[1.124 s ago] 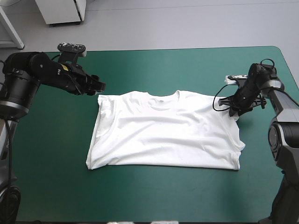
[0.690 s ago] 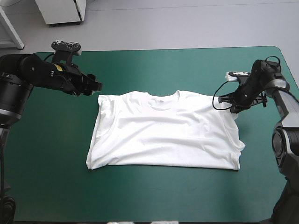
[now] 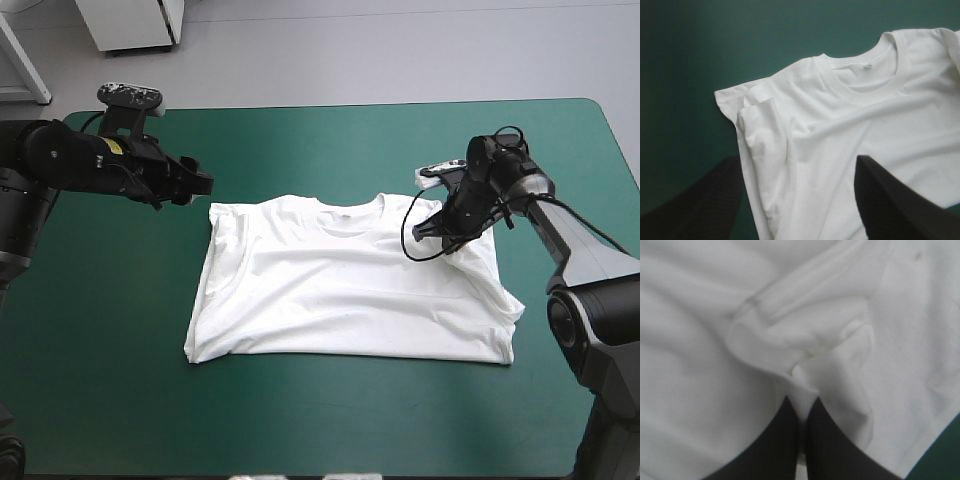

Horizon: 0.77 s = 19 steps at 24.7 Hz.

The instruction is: Fold the cloth

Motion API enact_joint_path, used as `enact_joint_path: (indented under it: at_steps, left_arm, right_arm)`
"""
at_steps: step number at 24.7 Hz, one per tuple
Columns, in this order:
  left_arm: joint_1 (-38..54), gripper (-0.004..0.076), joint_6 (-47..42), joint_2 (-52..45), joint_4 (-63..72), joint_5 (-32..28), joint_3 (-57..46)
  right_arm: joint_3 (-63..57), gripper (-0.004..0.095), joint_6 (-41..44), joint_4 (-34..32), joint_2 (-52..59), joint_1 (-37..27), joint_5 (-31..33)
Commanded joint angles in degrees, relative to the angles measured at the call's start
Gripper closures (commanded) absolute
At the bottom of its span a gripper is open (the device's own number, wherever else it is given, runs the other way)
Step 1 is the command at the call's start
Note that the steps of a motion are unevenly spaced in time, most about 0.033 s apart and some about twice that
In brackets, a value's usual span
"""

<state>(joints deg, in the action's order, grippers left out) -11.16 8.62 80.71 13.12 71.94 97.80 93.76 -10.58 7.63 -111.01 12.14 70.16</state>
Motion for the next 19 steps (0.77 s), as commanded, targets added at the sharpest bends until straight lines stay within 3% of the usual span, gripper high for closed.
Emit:
enact_joint_path:
  at_steps: [1, 4, 8, 10, 14, 19]
  left_arm:
    - [-0.3, 0.0248, -0.3, -2.9, 1.5, 0.2, 1.5]
    - [-0.3, 0.0248, -0.3, -4.1, 1.1, 0.2, 1.5]
    - [-0.3, 0.0248, -0.3, -6.3, -0.7, 1.7, 1.5]
    - [-0.3, 0.0248, -0.6, -7.4, -2.0, 1.7, 1.3]
    - [-1.1, 0.0248, -1.6, -10.5, -5.4, 1.7, -3.1]
    - [-4.6, 0.0248, -5.2, -16.0, -13.1, 1.7, -16.2]
  right_arm:
    - [1.3, 0.0921, -1.0, -0.4, 0.7, -0.1, -0.2]
    - [1.3, 0.0852, -3.6, 1.0, 0.5, -0.1, 0.6]
    - [1.3, 0.0520, -2.9, 1.0, 2.4, -0.3, 1.4]
    - [1.3, 0.0433, -2.4, 0.1, 4.3, -0.4, 1.4]
    - [0.9, 0.0393, 0.2, -4.6, 9.5, -0.4, 1.4]
    - [-5.7, 0.0393, 2.8, -7.6, 19.3, -0.4, 1.4]
